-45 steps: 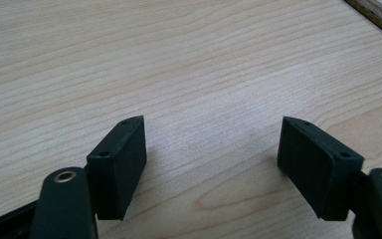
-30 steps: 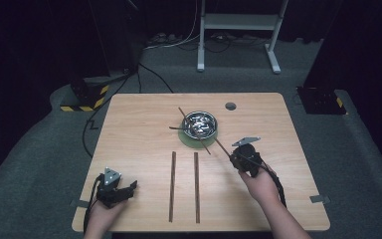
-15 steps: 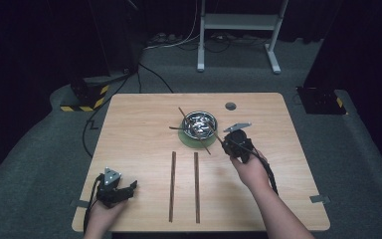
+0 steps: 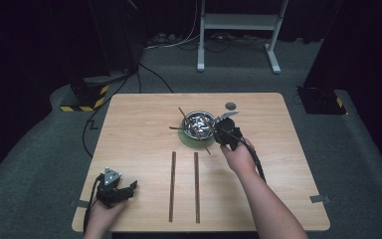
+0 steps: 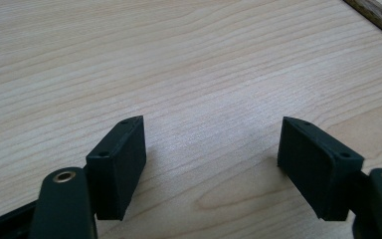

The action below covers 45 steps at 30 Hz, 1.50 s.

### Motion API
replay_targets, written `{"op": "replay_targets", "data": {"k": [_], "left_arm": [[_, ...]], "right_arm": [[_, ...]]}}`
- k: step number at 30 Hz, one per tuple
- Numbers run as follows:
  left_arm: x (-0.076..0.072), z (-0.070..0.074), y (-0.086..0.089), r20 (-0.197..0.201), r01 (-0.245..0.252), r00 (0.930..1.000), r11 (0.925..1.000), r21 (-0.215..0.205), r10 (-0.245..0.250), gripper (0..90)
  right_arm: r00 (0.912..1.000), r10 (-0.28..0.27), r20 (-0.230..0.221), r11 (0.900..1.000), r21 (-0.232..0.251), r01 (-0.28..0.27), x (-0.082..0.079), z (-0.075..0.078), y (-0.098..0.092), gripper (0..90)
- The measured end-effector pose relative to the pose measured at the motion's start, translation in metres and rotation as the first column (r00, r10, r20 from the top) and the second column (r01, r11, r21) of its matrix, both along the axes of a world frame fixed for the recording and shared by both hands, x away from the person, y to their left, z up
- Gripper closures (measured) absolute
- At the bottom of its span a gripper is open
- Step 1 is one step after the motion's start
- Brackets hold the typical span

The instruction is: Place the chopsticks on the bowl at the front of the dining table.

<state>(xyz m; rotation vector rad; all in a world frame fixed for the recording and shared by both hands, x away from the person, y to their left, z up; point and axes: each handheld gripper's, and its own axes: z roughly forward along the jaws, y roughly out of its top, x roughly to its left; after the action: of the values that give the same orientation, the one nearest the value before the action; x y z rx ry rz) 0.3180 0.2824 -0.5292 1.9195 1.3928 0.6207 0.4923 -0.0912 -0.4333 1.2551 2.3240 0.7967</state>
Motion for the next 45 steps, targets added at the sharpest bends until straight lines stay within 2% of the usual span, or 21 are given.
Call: {"op": "replay_targets", "data": {"k": [16,22,33,45], "left_arm": [[0.000,0.000,0.000,0.001,-0.002,1.0000,1.0000,-0.001,0.002,27.2],[0.000,0.000,0.000,0.001,-0.001,1.0000,1.0000,-0.001,0.001,27.2],[0.000,0.000,0.000,0.000,0.000,1.0000,1.0000,-0.001,0.000,27.2],[0.000,0.000,0.000,-0.001,-0.002,1.0000,1.0000,-0.004,0.002,27.2]], "right_arm": [[0.9996,-0.026,-0.015,1.000,0.014,0.026,0.042,-0.013,0.035,84.0],[0.9998,-0.016,-0.009,1.000,0.003,0.016,0.051,-0.013,0.048,84.0],[0.9999,-0.010,-0.013,1.000,0.003,0.010,0.059,-0.014,0.066,84.0],[0.9996,-0.007,-0.029,1.000,-0.007,0.007,0.066,-0.016,0.076,83.9]]}}
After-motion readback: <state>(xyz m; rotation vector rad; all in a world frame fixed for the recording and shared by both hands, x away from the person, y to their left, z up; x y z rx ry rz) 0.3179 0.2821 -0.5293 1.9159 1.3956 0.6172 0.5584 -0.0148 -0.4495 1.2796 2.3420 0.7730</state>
